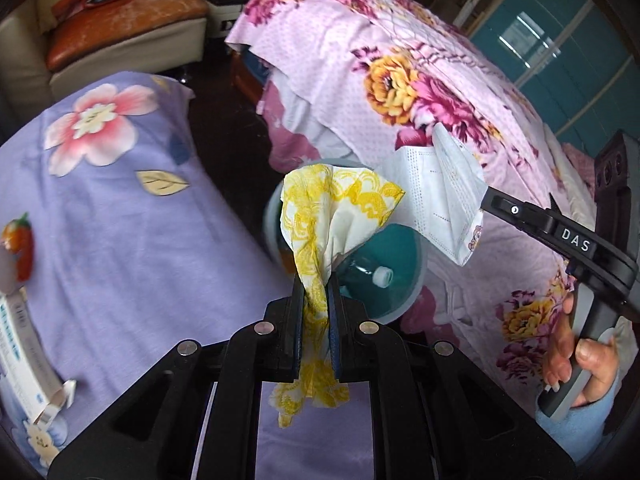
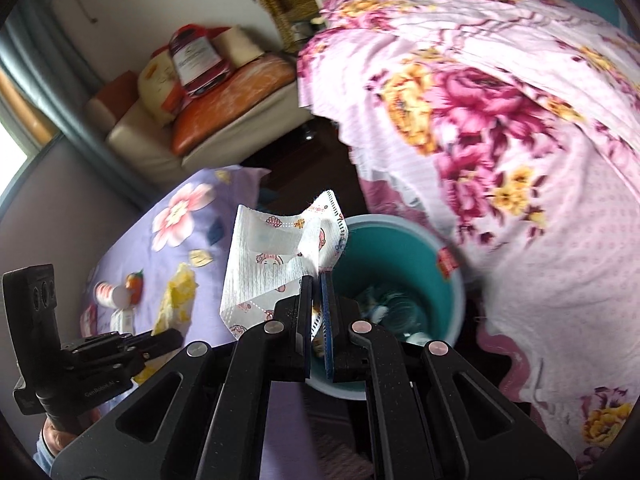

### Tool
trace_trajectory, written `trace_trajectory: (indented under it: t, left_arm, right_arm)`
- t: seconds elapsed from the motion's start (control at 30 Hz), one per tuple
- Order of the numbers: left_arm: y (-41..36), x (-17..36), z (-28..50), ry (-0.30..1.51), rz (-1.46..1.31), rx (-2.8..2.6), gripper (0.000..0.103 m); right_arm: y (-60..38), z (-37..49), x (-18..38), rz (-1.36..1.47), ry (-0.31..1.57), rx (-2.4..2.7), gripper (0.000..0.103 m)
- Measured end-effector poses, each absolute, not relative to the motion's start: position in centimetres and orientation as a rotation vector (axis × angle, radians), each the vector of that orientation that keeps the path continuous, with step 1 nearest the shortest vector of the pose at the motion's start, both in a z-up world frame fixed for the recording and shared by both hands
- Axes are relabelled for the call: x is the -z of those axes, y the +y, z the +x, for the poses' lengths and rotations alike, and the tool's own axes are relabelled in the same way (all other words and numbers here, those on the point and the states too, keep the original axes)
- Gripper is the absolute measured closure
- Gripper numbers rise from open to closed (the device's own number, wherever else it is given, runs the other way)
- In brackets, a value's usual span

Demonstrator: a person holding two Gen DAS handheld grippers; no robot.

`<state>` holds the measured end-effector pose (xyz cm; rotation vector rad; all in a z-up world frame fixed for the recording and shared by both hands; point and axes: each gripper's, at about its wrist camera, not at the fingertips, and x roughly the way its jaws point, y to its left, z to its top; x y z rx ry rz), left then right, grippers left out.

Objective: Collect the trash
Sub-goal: 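Carry the yellow napkin and white paper over the teal bin with both tools, then open the left tool to drop the napkin while the right tool drops the paper into the bin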

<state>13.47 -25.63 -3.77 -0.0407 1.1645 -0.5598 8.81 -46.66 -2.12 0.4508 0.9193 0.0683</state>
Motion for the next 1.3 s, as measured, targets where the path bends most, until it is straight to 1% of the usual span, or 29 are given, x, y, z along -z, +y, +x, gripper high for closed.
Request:
trace_trajectory:
  t: [0.23,0.6,0.67,0.7,0.73,0.77,0.8,0.83,1.1,1.2,1.23,1.27,1.3]
  left_arm:
    - [-29.9,6.1,14.7,1.212,0.004,0.584,0.092]
    - [-33.0,7.7,15.9,1.253,0.025,0.614,0.090]
    - [-33.3,7.8,16.1,1.257,0.021,0.609,0.081]
    - [-33.3,7.8,16.2,1.258,0.019,0.609,0.063]
    - [-33.3,7.8,16.3,1.257,0.018,0.601,0.036]
    - [-33.2,7.8,16.3,1.247,0.018,0.588,0.026]
    - [-33.1,7.6,16.3,1.231,0.017,0.576,0.019]
    - [-32.8,7.4,16.3,1.213,0.013,0.566,0.018]
    - [-31.1,7.8,16.6,1.254,-0.019,0.541,0.017]
    - [-30.5,7.7,16.5,1.256,-0.016,0.531,0.016]
    - [-30.2,7.6,16.4,1.255,-0.020,0.526,0.015]
    - [-29.9,7.5,16.4,1.253,-0.024,0.524,0.014]
    - [-29.7,7.5,16.3,1.252,-0.027,0.522,0.013]
  right_arm:
    - [-50.3,9.1,3.9,0.489,0.939,-0.034,0.098]
    - [-51.9,9.6,5.3,0.468,0.965,0.015,0.098]
    - [-52.0,9.7,5.6,0.468,0.970,0.019,0.098]
    - [-52.1,9.8,5.6,0.468,0.972,0.021,0.098]
    - [-52.1,9.8,5.7,0.469,0.974,0.023,0.098]
    - [-52.2,9.9,5.8,0.469,0.977,0.024,0.098]
    - [-52.2,10.0,5.8,0.468,0.979,0.025,0.098]
    - [-52.2,10.0,5.8,0.467,0.980,0.026,0.098]
    - [-51.4,10.8,6.4,0.452,1.004,0.017,0.098]
    - [-50.8,11.2,6.5,0.441,1.021,0.005,0.094]
    - [-50.7,11.2,6.5,0.441,1.024,0.005,0.089]
    - [-50.6,11.2,6.5,0.442,1.026,0.003,0.074]
    - [-50.4,11.2,6.4,0.438,1.025,0.010,0.065]
